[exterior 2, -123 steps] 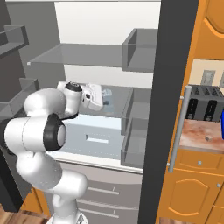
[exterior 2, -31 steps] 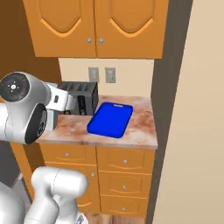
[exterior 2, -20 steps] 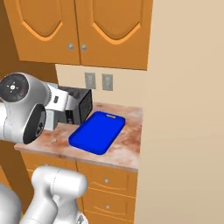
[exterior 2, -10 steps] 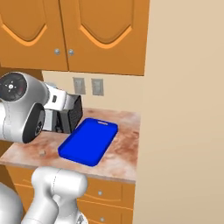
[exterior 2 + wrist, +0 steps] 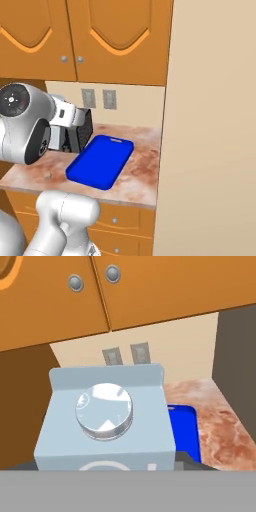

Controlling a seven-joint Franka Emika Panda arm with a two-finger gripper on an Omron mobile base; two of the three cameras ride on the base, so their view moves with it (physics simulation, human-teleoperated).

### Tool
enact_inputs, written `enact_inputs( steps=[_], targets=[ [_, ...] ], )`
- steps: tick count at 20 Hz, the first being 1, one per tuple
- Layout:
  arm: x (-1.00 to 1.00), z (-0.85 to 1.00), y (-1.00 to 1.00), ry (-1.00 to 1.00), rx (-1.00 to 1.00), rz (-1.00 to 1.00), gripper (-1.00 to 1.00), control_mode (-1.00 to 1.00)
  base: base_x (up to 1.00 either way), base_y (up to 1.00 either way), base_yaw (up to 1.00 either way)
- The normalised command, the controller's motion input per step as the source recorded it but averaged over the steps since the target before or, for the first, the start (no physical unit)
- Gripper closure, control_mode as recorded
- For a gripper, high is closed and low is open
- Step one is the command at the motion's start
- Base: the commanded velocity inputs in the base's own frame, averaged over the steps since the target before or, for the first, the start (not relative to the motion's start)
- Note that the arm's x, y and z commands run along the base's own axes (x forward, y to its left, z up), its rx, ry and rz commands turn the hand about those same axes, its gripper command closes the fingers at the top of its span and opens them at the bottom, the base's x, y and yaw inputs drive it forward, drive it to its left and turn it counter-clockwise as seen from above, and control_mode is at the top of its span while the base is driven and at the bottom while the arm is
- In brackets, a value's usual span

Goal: Take out the milk from the fridge and place it on the tray on the counter. Then take the sugar cube near the tray and place it in the tray.

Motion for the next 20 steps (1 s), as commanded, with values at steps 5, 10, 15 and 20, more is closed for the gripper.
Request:
enact_inputs(
  steps=[5,10,15,20],
  targets=[
    [0.00,0.00,0.00,0.00,0.00,0.00,1.00,1.00,0.13,-0.01,0.29],
    [0.29,-0.62,0.02,-0.01,-0.05,0.13,1.00,-1.00,0.00,0.00,0.00],
    [0.46,-0.67,-0.03,-0.06,-0.07,0.09,1.00,-1.00,0.00,0.00,0.00],
    [0.60,-0.62,-0.05,-0.11,0.00,0.12,1.00,-1.00,0.00,0.00,0.00]
  ],
)
